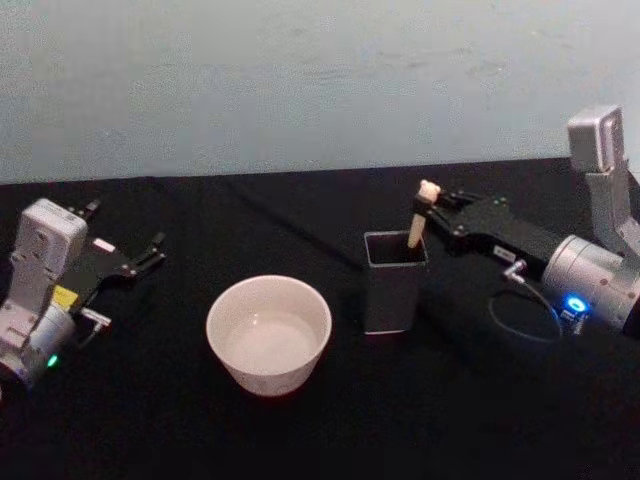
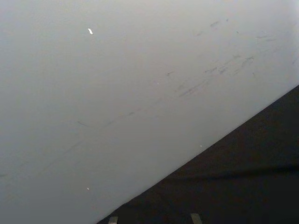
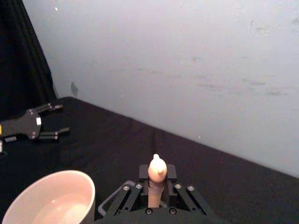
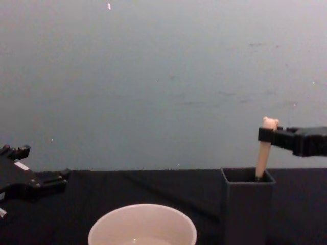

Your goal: Pick up the stirring spoon with one hand, stir inside the cup, then place it back in its original position.

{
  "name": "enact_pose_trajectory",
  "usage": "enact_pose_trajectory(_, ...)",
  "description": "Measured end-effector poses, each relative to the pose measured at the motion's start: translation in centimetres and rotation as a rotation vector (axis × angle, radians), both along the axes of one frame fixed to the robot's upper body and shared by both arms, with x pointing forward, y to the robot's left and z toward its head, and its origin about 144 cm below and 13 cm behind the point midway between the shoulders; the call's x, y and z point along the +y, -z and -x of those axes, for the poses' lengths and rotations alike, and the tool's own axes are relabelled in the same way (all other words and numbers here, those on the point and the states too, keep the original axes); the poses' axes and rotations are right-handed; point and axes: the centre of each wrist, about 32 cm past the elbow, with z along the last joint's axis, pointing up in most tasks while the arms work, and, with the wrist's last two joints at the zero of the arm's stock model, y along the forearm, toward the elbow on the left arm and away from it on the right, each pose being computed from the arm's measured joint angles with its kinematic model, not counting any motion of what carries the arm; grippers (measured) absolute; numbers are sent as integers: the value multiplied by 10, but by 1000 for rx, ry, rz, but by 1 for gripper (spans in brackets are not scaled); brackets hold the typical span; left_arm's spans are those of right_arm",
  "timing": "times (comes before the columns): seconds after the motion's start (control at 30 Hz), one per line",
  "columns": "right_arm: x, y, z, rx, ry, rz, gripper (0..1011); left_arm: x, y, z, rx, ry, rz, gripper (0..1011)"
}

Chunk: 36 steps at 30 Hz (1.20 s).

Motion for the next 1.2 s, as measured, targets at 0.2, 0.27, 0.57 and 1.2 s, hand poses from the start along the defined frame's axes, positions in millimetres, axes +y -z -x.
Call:
enact_pose_trajectory(0.2,-2,-11,1,-18,-5,-27,211,0,0,0,0,0,0,1001)
enact_pose_trajectory(0.27,-2,-15,2,-22,-9,-38,211,0,0,0,0,0,0,1001)
enact_pose_trajectory(0.57,-4,-28,4,-43,-20,-76,211,0,0,0,0,0,0,1001)
enact_pose_trajectory(1.2,12,-46,-5,-133,-100,-124,211,0,0,0,0,0,0,1001)
